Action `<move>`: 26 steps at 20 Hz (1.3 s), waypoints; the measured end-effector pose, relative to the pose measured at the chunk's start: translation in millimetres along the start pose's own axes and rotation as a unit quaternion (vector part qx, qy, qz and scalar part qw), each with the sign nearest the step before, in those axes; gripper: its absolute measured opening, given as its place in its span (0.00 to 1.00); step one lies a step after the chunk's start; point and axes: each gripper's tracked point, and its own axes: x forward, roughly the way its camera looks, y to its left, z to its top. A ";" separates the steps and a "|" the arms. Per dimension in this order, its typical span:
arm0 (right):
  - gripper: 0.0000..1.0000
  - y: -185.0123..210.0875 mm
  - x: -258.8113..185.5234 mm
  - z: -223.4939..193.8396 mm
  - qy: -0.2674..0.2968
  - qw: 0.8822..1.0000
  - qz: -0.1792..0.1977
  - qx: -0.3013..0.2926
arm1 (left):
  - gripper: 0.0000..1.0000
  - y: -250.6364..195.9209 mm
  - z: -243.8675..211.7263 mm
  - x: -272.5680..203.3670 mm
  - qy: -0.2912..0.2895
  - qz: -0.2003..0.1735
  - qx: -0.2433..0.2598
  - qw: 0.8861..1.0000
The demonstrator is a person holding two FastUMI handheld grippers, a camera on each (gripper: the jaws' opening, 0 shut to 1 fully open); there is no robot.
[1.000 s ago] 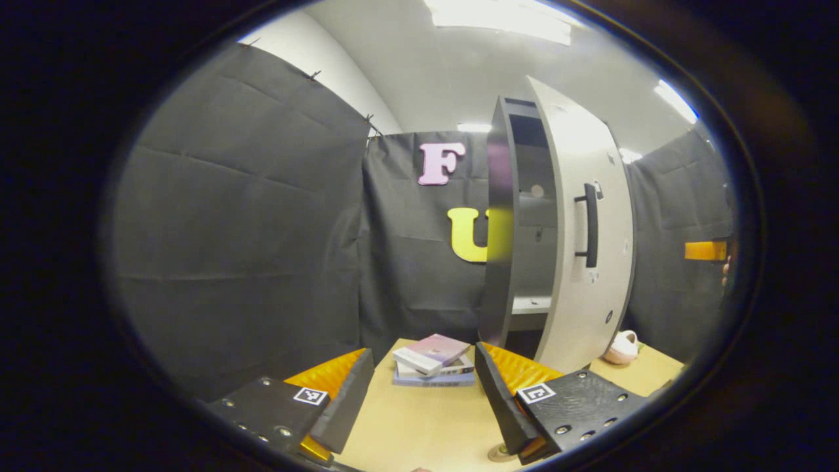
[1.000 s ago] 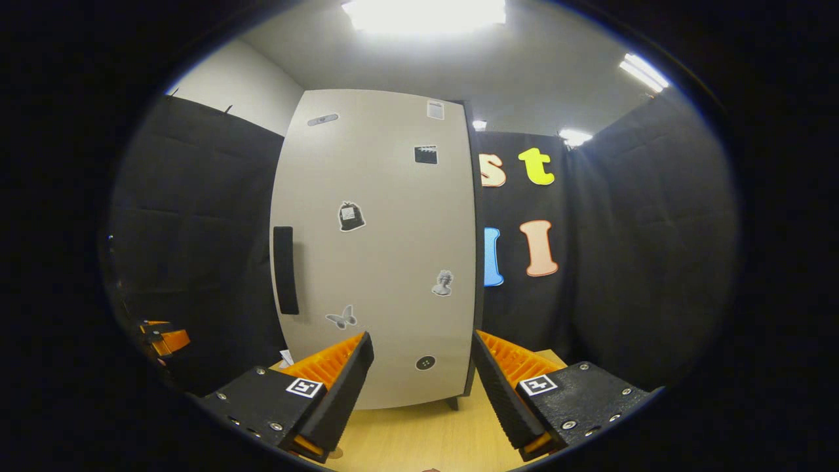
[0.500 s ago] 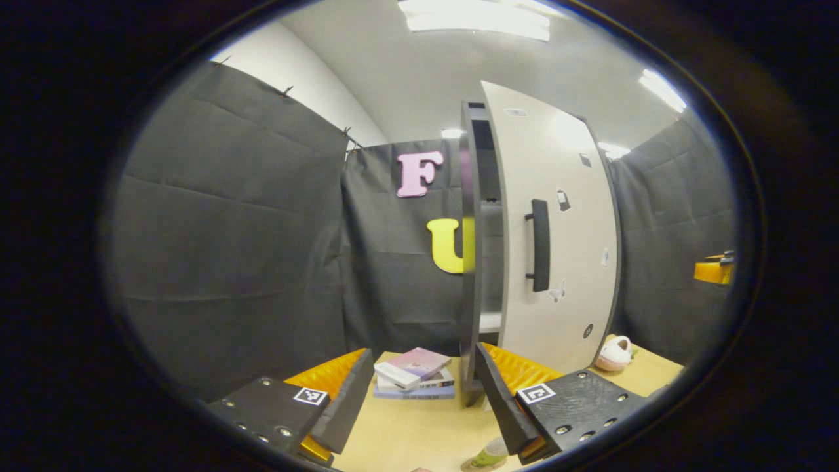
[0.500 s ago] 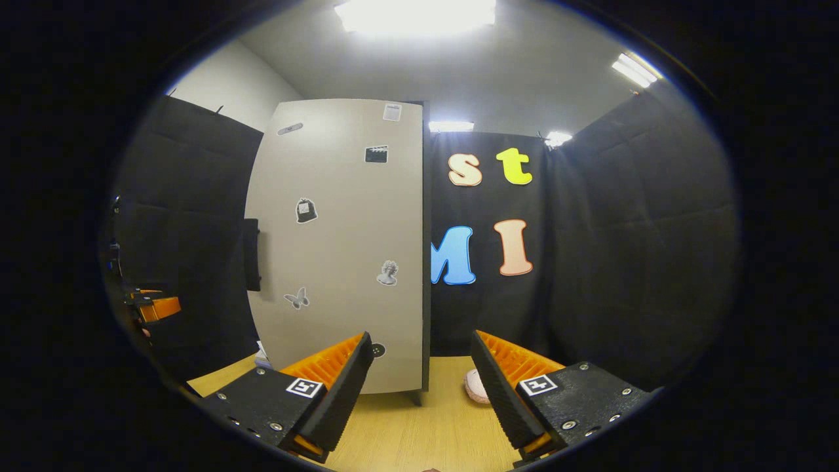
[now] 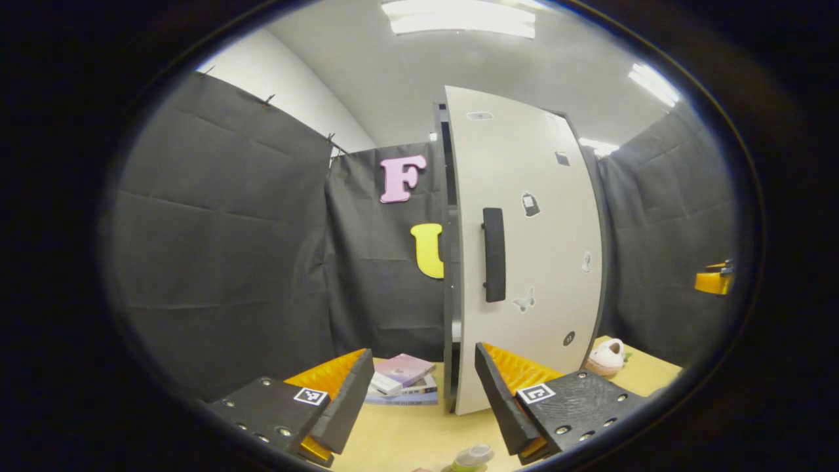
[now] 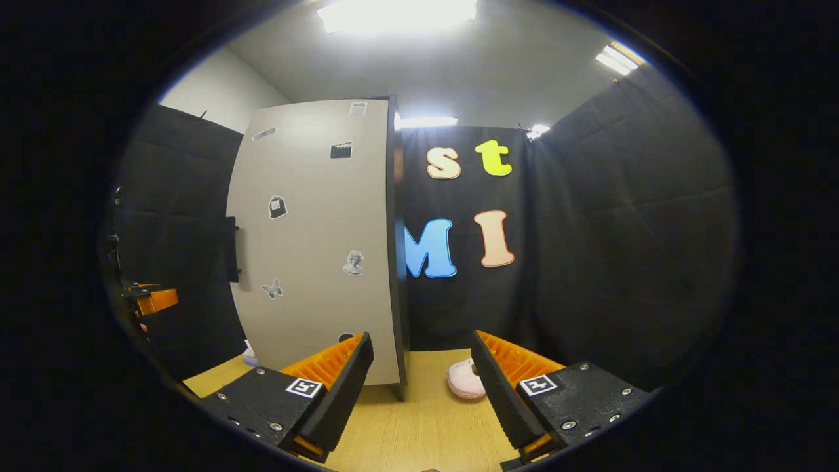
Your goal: Open the cabinet door with the right hand, grasp the bottle in the cabinet with the left hand and place it on the coaster, then close the cabinet door with the right hand.
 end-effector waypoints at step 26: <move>0.93 9.2 -3.3 2.8 -0.006 1.000 -0.012 0.014 | 0.92 14.1 7.2 -4.6 -0.007 0.011 0.006 1.000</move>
